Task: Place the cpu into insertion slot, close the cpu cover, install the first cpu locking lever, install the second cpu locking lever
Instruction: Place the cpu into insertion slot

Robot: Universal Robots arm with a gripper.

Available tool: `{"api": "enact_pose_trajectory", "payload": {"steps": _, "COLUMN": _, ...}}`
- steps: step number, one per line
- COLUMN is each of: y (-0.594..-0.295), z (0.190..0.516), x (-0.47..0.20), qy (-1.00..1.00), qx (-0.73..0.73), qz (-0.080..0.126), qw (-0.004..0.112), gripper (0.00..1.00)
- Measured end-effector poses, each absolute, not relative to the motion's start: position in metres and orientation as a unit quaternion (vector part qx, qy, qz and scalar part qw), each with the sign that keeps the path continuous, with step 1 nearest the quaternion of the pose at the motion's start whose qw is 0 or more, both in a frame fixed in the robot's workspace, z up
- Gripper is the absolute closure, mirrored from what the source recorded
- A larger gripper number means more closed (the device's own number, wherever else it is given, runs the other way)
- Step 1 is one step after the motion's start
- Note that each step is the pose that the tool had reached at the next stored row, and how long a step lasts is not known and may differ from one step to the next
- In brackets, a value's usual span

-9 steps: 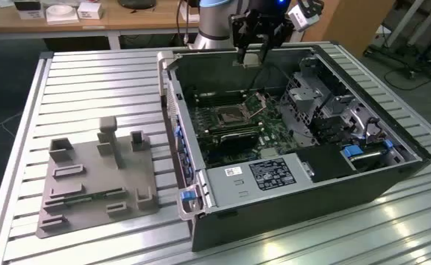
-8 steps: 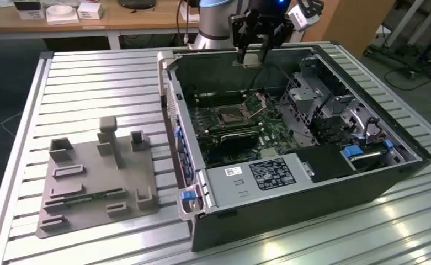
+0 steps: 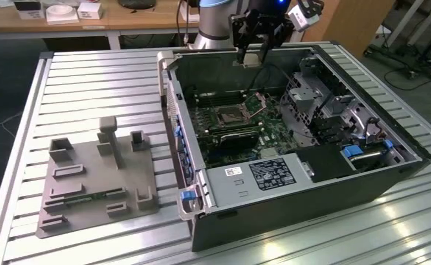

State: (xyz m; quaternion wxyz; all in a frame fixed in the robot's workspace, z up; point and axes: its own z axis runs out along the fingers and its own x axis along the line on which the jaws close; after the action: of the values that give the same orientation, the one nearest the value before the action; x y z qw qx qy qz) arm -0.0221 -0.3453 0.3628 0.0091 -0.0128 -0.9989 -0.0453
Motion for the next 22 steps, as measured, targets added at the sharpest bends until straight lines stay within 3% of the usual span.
{"api": "enact_pose_trajectory", "payload": {"steps": 22, "y": -0.3453, "z": 0.3600, "x": -0.0223, "qy": -0.996, "qx": -0.071, "qz": -0.046, "qw": 0.006, "gripper": 0.46}}
